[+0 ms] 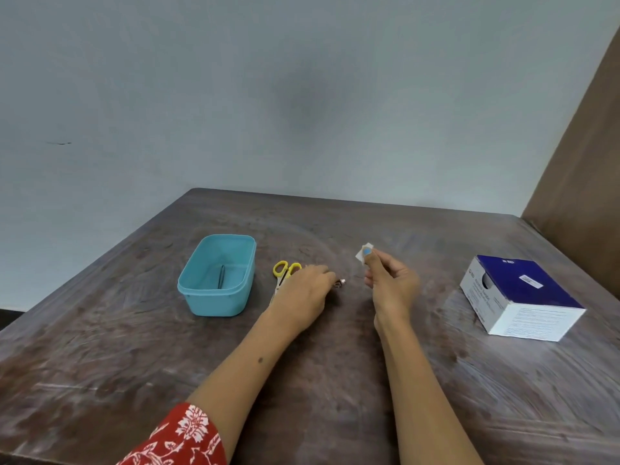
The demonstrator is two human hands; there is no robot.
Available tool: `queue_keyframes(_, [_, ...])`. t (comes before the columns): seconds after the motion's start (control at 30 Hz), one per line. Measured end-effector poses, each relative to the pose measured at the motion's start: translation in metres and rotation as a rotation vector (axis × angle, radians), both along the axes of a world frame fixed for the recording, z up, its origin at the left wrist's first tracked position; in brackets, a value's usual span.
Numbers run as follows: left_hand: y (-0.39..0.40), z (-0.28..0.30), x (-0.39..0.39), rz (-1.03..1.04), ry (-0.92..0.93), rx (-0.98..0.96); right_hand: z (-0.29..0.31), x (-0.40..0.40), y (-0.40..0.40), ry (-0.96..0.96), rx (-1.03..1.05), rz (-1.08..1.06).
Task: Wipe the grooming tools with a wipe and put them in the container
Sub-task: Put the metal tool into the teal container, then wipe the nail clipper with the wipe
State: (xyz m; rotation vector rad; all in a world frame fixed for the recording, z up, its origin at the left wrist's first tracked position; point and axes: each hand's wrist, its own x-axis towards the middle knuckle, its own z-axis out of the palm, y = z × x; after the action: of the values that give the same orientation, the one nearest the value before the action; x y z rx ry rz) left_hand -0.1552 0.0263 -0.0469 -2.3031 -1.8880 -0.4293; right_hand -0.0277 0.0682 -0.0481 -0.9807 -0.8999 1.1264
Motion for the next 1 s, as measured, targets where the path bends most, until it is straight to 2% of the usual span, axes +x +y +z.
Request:
queue_keyframes(0.1, [-0.003, -0.002, -0.002, 0.015, -0.374, 0.145, 0.002, 0.000, 0.000, 0.119, -0.076, 0.050])
queue_keyframes(0.17, [-0.007, 0.003, -0.001, 0.064, -0.732, 0.191, 0.004, -0.001, -0.001, 0.208, -0.114, 0.108])
queue_keyframes(0.27, [-0.010, 0.008, 0.004, 0.093, -1.307, 0.123, 0.006, -0.002, -0.003, 0.265, -0.153, 0.243])
queue_keyframes(0.37, [-0.010, 0.010, 0.004, 0.110, -1.627, 0.084, 0.006, -0.003, -0.004, 0.241, -0.143, 0.346])
queue_keyframes(0.43, [-0.010, 0.011, 0.005, 0.116, -1.706, 0.051, 0.004, -0.005, -0.004, 0.198, -0.122, 0.386])
queue_keyframes(0.57, [-0.012, 0.011, 0.009, 0.122, -1.749, -0.006, 0.000, -0.008, -0.003, 0.148, -0.092, 0.411])
queue_keyframes(0.83, [-0.010, 0.005, 0.013, 0.176, -1.643, 0.029, 0.000, -0.011, -0.008, -0.016, 0.010, 0.321])
queue_keyframes(1.0, [-0.010, 0.004, 0.012, 0.150, -1.672, 0.017, 0.001, -0.011, -0.009, -0.045, 0.015, 0.233])
